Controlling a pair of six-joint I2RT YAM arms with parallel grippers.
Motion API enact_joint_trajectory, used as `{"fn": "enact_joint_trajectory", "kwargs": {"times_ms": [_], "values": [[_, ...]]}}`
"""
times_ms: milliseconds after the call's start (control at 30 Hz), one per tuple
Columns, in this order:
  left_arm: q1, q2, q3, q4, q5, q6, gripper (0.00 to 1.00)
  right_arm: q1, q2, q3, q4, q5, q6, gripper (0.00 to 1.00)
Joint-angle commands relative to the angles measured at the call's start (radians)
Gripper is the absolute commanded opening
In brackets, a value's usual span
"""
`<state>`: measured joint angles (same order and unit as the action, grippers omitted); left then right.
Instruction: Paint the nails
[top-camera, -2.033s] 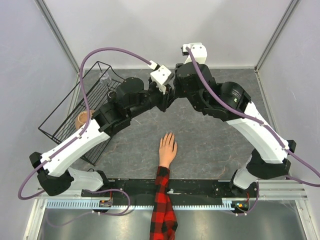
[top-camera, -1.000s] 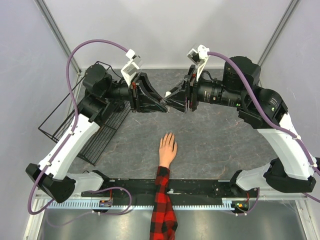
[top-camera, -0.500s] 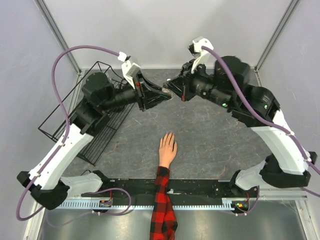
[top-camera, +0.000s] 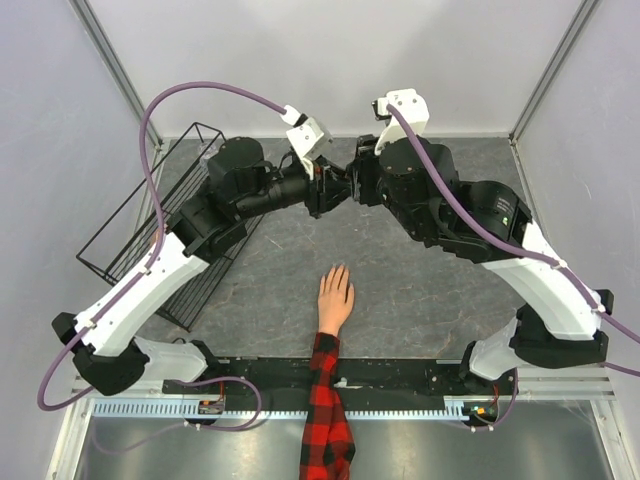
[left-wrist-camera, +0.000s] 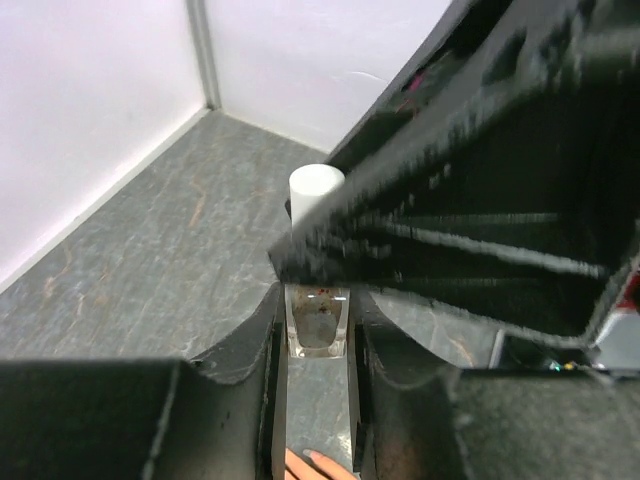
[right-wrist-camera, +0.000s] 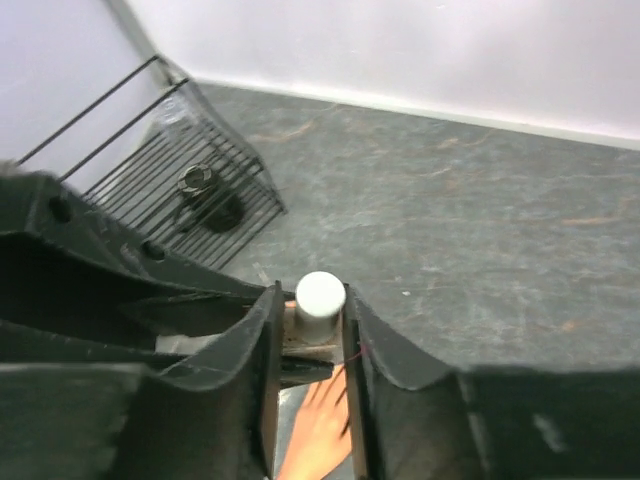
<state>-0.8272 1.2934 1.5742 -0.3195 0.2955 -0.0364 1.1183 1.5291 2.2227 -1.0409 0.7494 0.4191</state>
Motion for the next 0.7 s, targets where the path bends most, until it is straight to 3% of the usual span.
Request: {"fn": "enact_joint_trajectory", "kwargs": {"times_ms": [0,67,167,233,333,467,533,667], "values": [[0.083,-0.049,-0.002,0.069,0.274,-0.015,0.02,-0.006,-0.056,-0.040,0.062,-0.201,-0.074,0.46],[0.128,-0.060,-0.013,0.079,0.377,-0.055,0.02,-0.047,-0.090,-0.050,0.090,-0.281,-0.113,0.57],[0.207,-0.065,-0.029,0.105,0.613,-0.155,0.02,-0.087,-0.144,-0.080,0.142,-0.483,-0.182,0.83],[0.246,-0.060,-0.040,0.135,0.694,-0.200,0.02,-0.104,-0.176,-0.090,0.166,-0.622,-0.210,0.88],[0.278,-0.052,-0.071,0.264,0.858,-0.328,0.02,-0.127,-0.190,-0.083,0.165,-0.737,-0.235,0.88],[0.292,-0.026,-0.112,0.495,1.014,-0.576,0.02,-0.146,-0.196,-0.080,0.173,-0.843,-0.235,0.76],[0.293,-0.008,-0.129,0.616,1.044,-0.652,0.02,-0.149,-0.193,-0.083,0.183,-0.895,-0.233,0.72],[0.293,0.003,-0.131,0.694,1.059,-0.729,0.02,-0.153,-0.184,-0.090,0.191,-0.935,-0.227,0.68]]}}
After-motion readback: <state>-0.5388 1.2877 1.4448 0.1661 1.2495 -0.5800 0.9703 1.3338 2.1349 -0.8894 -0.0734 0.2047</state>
